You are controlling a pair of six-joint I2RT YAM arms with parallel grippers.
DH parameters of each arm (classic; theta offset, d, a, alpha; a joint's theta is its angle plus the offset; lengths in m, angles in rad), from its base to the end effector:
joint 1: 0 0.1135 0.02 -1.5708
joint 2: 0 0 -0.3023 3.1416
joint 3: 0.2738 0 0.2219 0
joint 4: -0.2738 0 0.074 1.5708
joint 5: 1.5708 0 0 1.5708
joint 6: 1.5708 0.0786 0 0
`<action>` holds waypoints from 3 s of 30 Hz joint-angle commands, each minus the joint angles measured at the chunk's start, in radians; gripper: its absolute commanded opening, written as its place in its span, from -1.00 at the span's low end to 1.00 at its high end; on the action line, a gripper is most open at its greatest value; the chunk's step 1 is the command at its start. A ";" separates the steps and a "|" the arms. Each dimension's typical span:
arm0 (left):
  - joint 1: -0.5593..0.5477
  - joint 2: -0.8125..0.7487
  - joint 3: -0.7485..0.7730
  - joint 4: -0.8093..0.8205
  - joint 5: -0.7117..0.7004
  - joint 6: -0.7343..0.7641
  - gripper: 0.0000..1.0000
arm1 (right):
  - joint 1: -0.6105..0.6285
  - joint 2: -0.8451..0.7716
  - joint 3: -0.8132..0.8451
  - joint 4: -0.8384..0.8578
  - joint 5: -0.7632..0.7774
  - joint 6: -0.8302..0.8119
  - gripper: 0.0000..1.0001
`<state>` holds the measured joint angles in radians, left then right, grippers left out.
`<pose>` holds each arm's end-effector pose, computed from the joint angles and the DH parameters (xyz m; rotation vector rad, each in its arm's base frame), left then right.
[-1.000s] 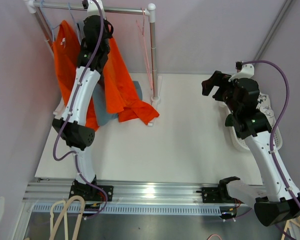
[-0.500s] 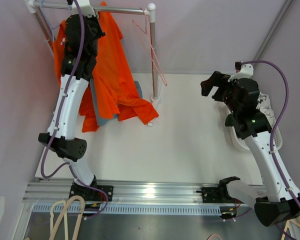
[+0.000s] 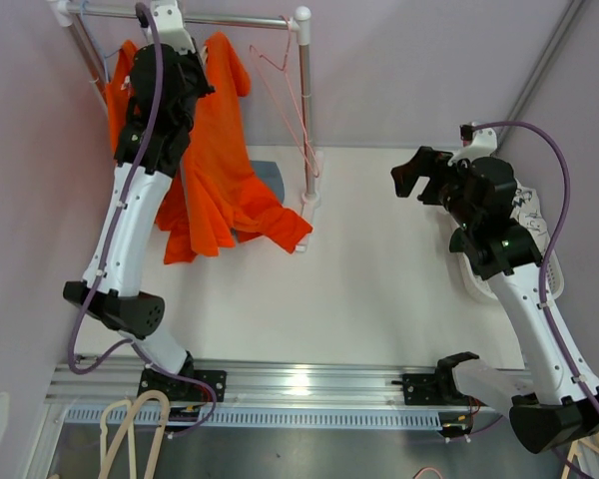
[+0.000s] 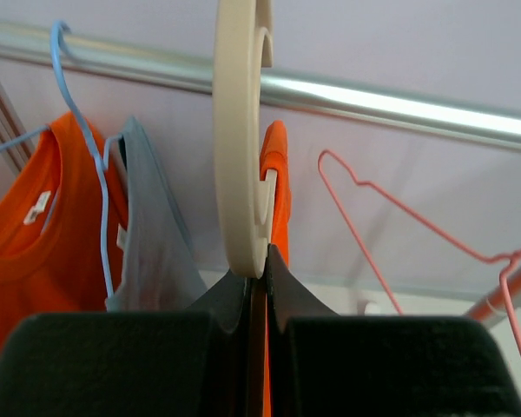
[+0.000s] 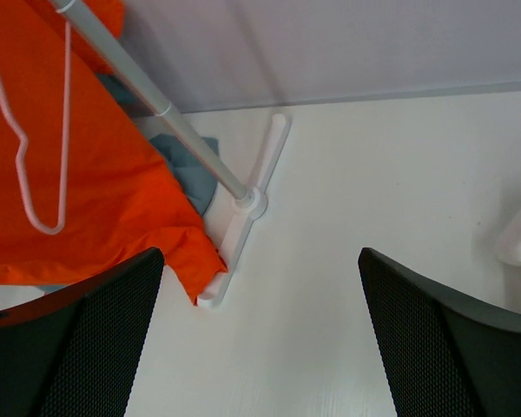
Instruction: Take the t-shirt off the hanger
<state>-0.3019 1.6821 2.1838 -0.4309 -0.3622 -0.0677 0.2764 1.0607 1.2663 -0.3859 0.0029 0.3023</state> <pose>0.3512 -0.0802 0.5797 -0.1157 1.5002 -0.0255 0.2111 0.0597 0.4523 0.0251 1.7696 0.4188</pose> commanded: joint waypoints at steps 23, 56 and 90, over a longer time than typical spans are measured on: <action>-0.273 -0.194 -0.096 -0.209 -0.594 -0.164 -0.99 | 0.759 0.035 0.056 0.125 -0.009 -0.149 0.98; -0.347 0.067 0.071 -0.034 -0.816 0.016 -0.99 | 1.124 0.237 0.134 0.260 0.572 -0.233 -1.00; -0.356 -0.159 0.058 -0.551 -0.446 -0.333 -0.99 | 0.934 0.261 -0.016 0.354 0.568 -0.212 -1.00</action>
<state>-0.6380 1.6508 2.2654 -0.9195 -0.8803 -0.3168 1.2816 1.3056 1.1854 -0.0872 0.6312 0.1150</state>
